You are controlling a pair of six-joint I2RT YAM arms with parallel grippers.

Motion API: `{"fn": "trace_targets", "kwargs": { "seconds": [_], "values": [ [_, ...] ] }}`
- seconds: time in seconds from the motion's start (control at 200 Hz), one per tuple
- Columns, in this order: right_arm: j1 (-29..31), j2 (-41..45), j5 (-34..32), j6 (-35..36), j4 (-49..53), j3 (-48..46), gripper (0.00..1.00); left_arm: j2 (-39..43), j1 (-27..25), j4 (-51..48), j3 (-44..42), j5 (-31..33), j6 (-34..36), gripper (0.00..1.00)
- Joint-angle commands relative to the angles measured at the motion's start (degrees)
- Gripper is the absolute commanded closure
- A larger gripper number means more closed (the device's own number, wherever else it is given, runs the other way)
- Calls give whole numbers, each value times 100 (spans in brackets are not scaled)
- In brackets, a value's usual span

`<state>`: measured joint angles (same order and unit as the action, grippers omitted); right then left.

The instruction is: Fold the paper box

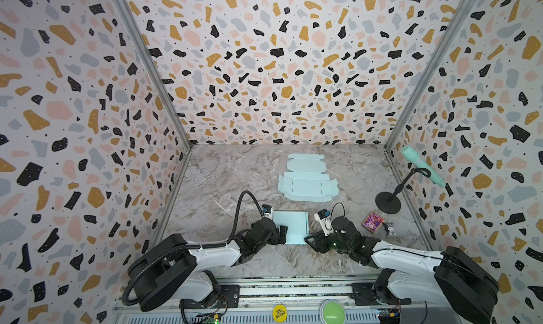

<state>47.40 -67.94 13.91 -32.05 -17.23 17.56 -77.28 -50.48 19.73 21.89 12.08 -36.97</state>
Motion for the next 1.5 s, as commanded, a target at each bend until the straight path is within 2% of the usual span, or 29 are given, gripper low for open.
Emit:
{"fn": "trace_targets", "kwargs": {
  "seconds": [0.0, 0.411, 0.806, 1.046, 1.141, 1.247, 1.497],
  "values": [
    [83, -242, 159, -87, -189, 185, 46, -40, -20, 99, -79, -90, -23, 0],
    [349, -657, 217, -178, -645, 434, 46, -90, -232, 190, -27, -91, -116, 1],
    [351, -604, 303, -363, -940, 327, 47, -1, -539, 250, -18, -57, -322, 6],
    [352, -534, -84, -288, -741, 222, 48, 106, -571, 213, -156, 42, -399, 6],
    [347, -457, -186, -267, -695, 165, 49, 192, -524, 32, -193, 205, -357, 6],
    [349, -430, -195, -247, -669, 160, 49, 380, -385, -30, -307, 115, -313, 6],
    [348, -454, -200, -231, -696, 160, 51, 1104, -343, -737, -336, 272, -232, 3]
  ]
}}
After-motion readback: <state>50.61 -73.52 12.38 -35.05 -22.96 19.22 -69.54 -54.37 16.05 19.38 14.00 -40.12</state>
